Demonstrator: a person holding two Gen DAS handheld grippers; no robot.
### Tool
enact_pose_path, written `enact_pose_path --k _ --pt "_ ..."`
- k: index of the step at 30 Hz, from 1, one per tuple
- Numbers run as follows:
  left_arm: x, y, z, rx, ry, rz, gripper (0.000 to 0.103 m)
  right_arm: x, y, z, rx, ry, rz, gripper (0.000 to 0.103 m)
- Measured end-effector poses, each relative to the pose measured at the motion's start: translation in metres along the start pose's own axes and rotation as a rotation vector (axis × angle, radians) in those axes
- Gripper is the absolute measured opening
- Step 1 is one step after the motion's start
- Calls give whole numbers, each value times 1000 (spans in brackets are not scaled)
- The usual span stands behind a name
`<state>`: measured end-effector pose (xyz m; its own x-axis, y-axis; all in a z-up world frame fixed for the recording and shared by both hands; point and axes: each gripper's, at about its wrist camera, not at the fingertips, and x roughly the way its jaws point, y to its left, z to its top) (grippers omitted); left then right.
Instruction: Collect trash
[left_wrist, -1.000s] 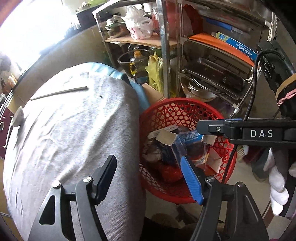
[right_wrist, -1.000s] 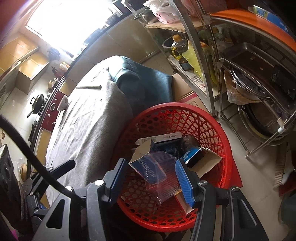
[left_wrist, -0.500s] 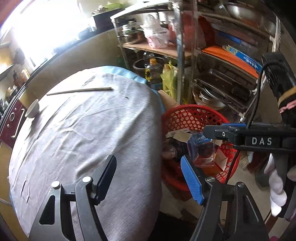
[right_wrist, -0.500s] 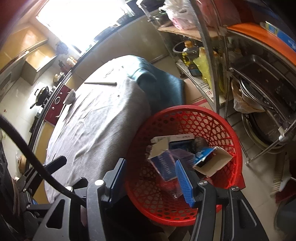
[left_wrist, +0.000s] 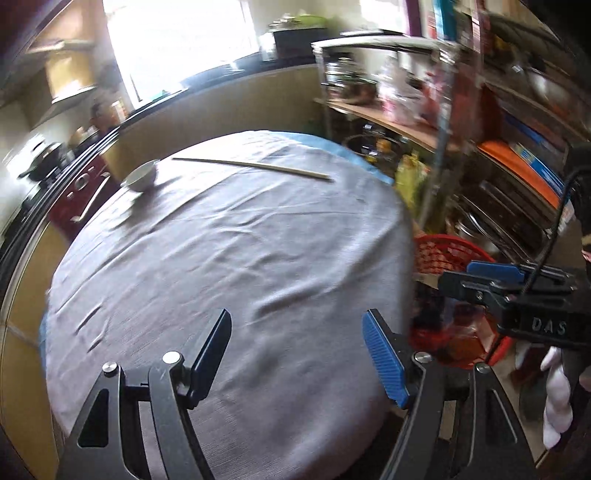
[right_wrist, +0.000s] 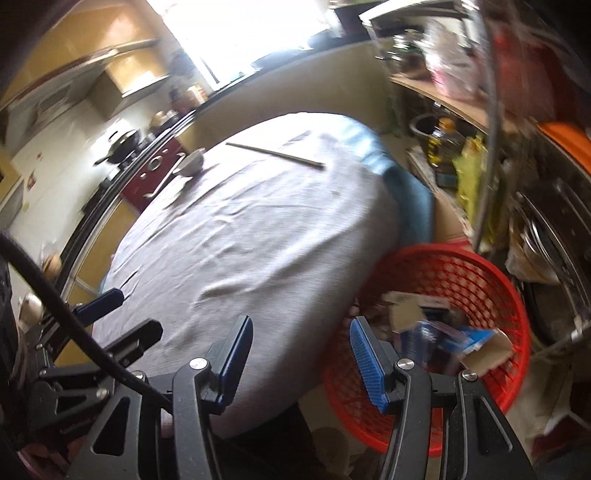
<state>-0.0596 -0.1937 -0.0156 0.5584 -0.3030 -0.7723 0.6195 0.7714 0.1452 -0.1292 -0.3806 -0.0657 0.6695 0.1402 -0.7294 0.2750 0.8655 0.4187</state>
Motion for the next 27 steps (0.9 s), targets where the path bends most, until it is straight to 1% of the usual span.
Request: enact_pose_path --k 9,15,22,27 --pt "-23 76 -17 -177 -21 151 74 19 84 5 -182 12 91 59" --pt "-35 117 -32 -249 -40 258 74 28 134 4 -275 23 150 59" --pt "-46 152 -50 -319 -49 322 74 32 182 0 -358 24 198 59" --pt "-54 176 -64 -373 -51 357 74 33 204 -5 -397 15 207 59"
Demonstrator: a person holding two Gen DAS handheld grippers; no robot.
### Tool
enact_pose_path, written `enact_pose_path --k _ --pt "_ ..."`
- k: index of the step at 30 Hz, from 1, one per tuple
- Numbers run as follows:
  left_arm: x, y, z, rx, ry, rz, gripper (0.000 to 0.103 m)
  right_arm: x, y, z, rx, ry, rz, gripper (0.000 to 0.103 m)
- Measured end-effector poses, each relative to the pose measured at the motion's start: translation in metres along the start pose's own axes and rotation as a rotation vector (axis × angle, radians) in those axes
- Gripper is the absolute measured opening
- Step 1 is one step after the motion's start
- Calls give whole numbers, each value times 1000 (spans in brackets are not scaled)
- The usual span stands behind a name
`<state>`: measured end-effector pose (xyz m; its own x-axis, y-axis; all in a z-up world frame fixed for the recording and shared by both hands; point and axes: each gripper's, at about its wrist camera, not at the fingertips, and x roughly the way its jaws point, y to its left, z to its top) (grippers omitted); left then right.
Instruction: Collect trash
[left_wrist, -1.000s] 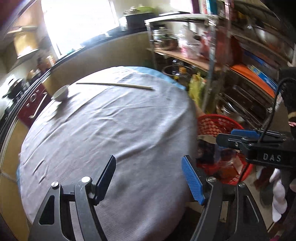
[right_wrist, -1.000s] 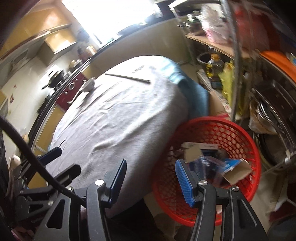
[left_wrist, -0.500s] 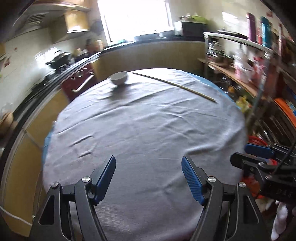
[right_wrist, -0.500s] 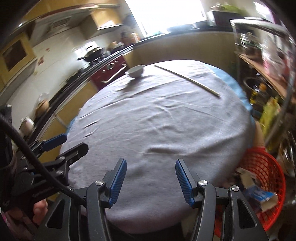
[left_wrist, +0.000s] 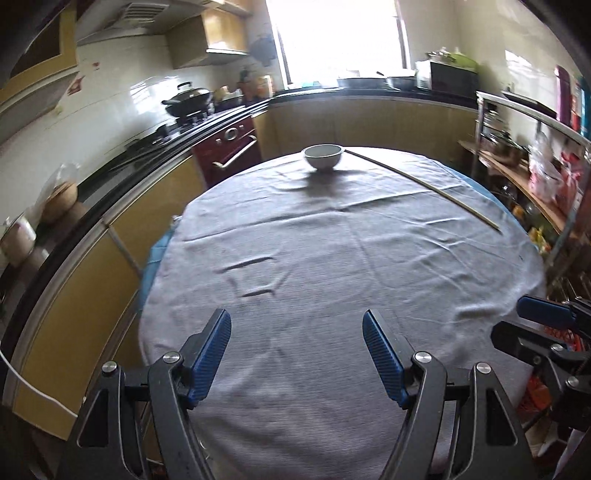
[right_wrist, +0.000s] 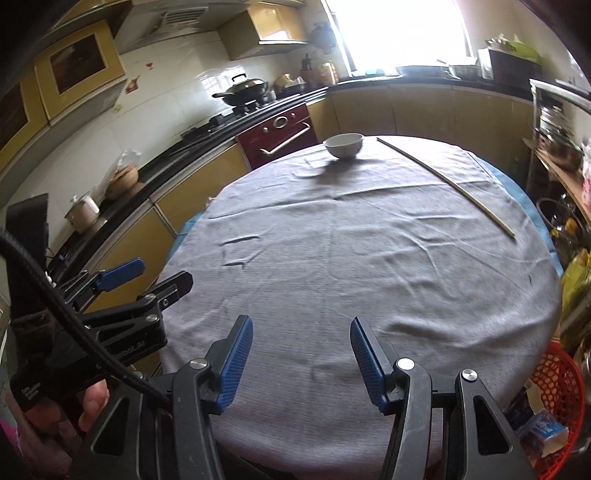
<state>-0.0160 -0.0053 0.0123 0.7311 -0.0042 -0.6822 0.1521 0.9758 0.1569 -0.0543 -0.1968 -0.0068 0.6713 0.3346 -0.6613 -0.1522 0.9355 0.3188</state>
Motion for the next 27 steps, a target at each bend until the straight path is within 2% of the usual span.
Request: enact_pose_path --k 12,27 --pt "-1 46 -14 -73 13 65 74 -1 38 1 -50 -56 -34 59" --pt "-19 55 -31 -69 -1 46 74 -1 60 -14 -52 -71 -48 59"
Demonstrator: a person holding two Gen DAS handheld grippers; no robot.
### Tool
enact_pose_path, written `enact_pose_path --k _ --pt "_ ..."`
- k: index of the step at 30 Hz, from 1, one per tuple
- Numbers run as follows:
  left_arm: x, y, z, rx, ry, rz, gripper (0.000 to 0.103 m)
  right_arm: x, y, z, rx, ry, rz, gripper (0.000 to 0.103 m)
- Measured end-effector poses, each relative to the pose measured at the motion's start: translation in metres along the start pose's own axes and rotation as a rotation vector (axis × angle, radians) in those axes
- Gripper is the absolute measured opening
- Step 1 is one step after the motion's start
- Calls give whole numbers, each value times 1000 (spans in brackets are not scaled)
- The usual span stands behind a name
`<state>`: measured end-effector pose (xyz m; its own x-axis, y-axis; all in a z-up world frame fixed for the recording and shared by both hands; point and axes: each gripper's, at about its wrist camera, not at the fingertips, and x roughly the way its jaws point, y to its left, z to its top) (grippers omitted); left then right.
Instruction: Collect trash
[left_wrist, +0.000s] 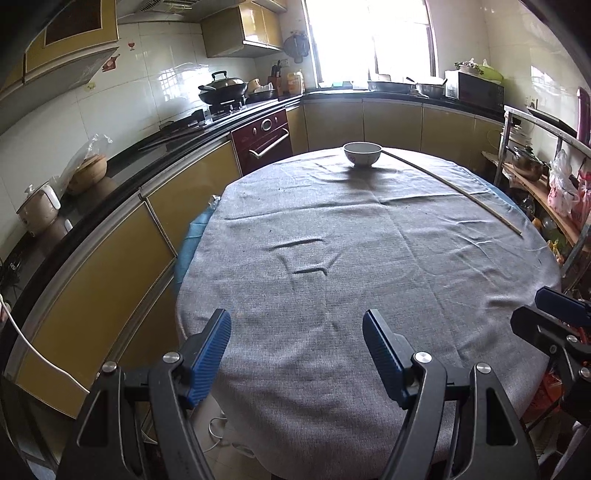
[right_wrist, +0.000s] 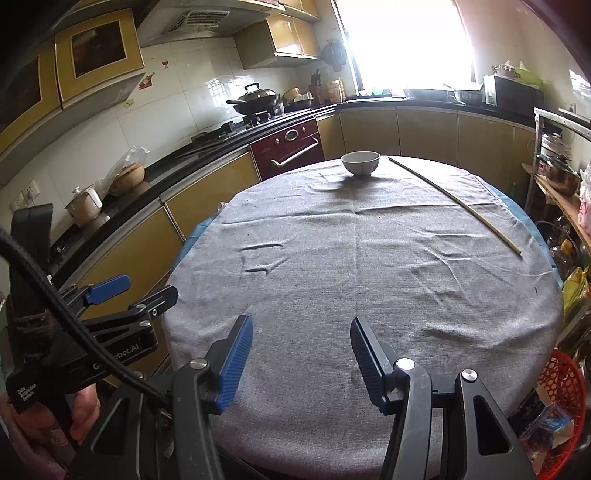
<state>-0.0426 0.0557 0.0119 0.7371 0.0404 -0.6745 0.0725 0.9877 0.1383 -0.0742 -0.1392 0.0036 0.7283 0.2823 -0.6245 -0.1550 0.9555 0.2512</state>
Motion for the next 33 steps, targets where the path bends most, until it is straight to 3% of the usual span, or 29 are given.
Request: enact_pose_path --k 33 --pt "-75 -10 -5 19 -126 -21 74 -66 10 -12 1 -120 -24 59"
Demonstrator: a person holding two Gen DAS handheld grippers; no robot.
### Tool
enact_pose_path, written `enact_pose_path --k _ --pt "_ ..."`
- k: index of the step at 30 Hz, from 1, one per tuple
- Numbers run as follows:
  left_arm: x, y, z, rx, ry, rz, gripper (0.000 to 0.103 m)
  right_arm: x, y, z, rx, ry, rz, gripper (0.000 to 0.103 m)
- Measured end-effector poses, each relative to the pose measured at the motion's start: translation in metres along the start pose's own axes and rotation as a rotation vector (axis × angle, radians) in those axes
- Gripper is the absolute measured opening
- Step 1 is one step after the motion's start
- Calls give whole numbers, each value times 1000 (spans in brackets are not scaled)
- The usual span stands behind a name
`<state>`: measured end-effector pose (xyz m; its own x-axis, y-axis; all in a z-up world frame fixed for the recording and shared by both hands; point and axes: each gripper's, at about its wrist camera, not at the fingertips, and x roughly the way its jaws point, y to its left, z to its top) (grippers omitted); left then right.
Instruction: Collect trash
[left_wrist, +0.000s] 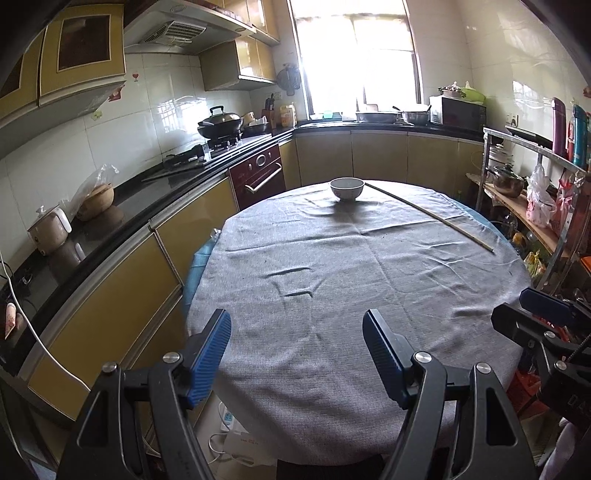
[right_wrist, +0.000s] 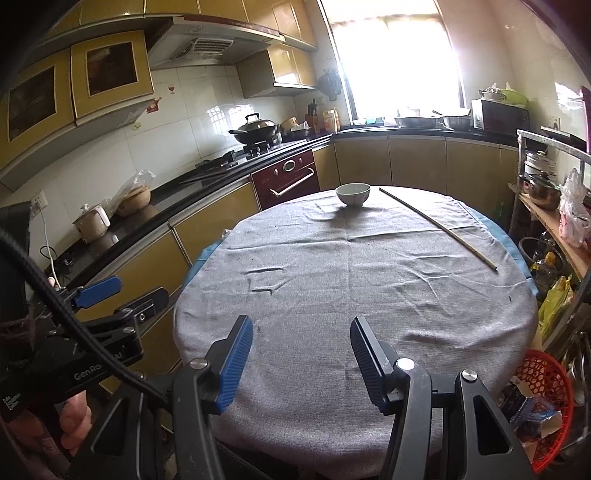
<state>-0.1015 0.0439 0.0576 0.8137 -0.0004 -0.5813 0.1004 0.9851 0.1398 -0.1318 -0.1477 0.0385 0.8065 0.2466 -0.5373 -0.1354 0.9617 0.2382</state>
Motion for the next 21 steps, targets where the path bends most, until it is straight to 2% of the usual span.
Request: enact_pose_path --k 21 --pt "-12 -17 -1 38 -8 -15 75 -3 -15 -5 43 1 -21 59"
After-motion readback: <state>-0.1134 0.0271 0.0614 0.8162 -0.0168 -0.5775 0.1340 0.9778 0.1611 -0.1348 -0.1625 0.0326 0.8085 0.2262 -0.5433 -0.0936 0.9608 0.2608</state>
